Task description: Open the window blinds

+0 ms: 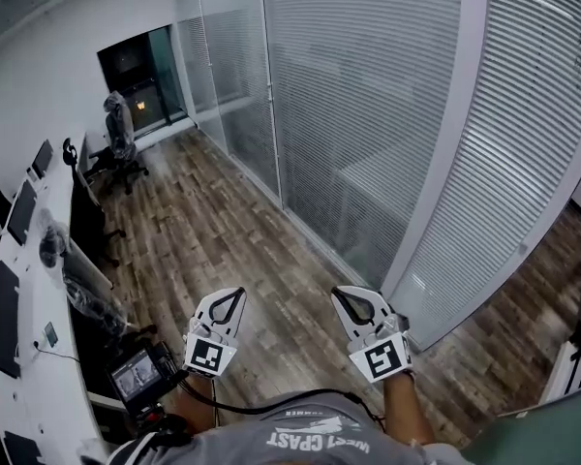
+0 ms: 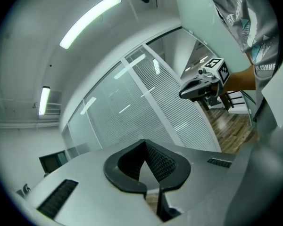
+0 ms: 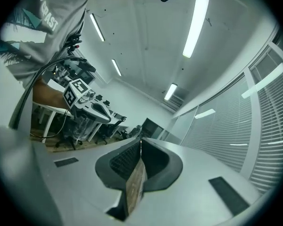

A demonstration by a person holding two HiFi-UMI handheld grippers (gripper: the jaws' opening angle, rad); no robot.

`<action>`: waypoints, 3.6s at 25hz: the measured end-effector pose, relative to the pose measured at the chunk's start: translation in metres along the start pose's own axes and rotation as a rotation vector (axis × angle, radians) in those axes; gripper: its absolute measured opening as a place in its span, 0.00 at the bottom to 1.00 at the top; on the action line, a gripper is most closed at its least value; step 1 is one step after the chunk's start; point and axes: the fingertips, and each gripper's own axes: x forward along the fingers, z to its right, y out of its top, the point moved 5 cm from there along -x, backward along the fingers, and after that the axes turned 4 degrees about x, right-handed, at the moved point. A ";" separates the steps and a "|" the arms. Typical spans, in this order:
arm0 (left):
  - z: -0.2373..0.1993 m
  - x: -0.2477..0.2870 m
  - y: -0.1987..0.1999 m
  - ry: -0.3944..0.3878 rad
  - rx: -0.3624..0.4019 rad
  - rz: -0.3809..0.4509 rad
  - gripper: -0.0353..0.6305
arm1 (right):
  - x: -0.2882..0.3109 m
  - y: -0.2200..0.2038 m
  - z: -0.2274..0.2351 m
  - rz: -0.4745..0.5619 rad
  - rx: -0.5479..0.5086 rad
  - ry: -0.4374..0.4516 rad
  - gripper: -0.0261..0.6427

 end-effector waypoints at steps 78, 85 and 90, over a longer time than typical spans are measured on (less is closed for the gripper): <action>-0.307 0.273 -0.295 0.186 0.050 -0.244 0.06 | 0.547 -0.141 0.160 0.137 -0.014 0.346 0.04; -0.325 0.284 -0.299 0.235 0.048 -0.295 0.06 | 0.574 -0.143 0.178 0.180 -0.016 0.405 0.04; -0.315 0.358 -0.295 0.225 0.065 -0.310 0.06 | 0.587 -0.192 0.244 0.195 0.008 0.394 0.04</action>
